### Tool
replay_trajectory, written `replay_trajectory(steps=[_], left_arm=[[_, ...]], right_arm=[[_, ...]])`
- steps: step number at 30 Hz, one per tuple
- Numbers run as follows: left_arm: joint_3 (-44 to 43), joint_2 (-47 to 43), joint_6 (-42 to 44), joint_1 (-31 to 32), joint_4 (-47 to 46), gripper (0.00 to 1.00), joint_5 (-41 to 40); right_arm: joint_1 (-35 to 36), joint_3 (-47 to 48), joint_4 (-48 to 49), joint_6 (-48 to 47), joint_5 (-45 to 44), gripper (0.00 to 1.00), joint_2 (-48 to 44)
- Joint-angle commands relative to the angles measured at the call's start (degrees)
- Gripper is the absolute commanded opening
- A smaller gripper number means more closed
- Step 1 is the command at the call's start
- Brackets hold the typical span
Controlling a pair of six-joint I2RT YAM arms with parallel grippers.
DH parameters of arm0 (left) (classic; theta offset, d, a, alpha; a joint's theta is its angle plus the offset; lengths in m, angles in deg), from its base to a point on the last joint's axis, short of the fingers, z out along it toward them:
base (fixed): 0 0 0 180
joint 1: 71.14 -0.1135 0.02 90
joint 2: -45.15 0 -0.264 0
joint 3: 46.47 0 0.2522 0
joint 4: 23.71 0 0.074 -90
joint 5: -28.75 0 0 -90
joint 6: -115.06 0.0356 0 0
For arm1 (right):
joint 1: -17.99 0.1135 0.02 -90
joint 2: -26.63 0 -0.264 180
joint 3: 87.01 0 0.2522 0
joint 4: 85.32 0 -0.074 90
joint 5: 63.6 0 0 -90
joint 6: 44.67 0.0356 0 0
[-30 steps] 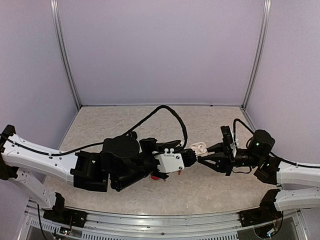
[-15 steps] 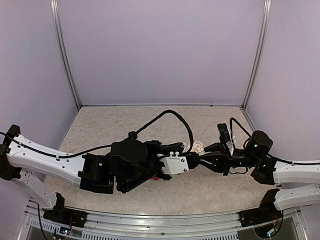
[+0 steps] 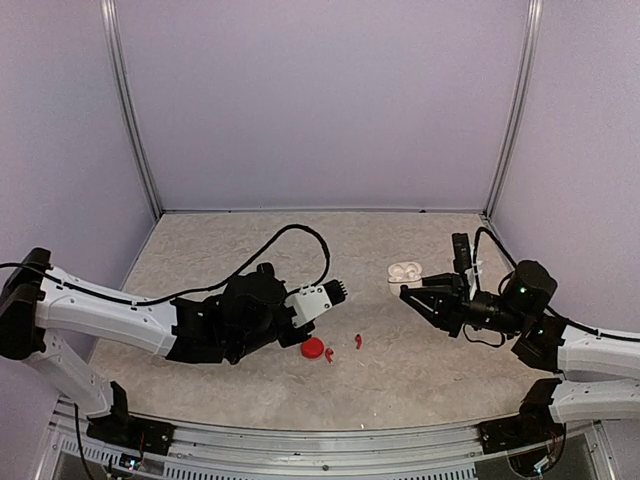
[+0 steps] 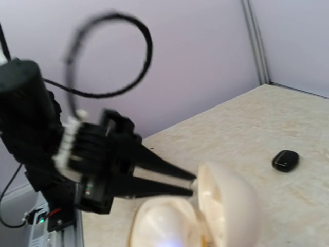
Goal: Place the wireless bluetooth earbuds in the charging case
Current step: Place the left earbud at the center of the board, then adjust the left earbud at the center of the board.
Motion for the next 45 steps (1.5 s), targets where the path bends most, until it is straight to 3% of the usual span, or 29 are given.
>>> replay_trajectory(steps=[1, 6, 13, 16, 22, 26, 30, 36, 39, 45], left_arm=[[5.54, -0.11, -17.08, -4.35, 4.16, 0.13, 6.27], [10.71, 4.49, -27.71, -9.65, 3.39, 0.13, 11.06], [6.33, 11.73, -31.42, -13.29, 8.22, 0.14, 15.14], [2.52, 13.75, -31.93, -13.54, 13.66, 0.17, 15.49], [-6.54, 14.72, -35.38, -14.36, 29.51, 0.35, 16.52], [-10.20, 13.76, -38.51, -15.39, 36.55, 0.38, 16.59], [-14.30, 12.35, -48.50, -20.43, 40.03, 0.41, 22.77], [-15.14, 12.04, -70.73, -20.65, 39.60, 0.36, 31.13], [-16.11, 13.95, -75.49, -19.44, 40.29, 0.31, 30.96], [-16.56, 16.28, -80.27, -18.82, 41.01, 0.34, 27.62]], right_arm=[[-0.92, -1.15, -1.74, -0.91, -1.27, 0.00, -0.98], [-1.27, -1.31, -1.32, -1.29, -0.75, 0.00, -0.63], [-1.71, -0.36, -3.08, -2.78, -0.41, 0.00, -0.85], [-1.93, -0.16, -4.23, -3.48, -0.84, 0.00, -2.00], [-2.25, 0.44, -6.18, -4.60, -0.86, 0.00, -2.66], [-2.41, 0.51, -6.48, -5.11, -0.94, 0.00, -2.61], [-2.66, 1.10, -7.07, -5.36, -0.79, 0.00, -1.85], [-2.95, 1.10, -7.97, -5.36, -1.56, 0.00, -3.02], [-2.99, 0.96, -7.83, -5.40, -1.37, 0.00, -3.07], [-3.12, 1.00, -7.97, -5.65, -0.64, 0.00, -3.01]])
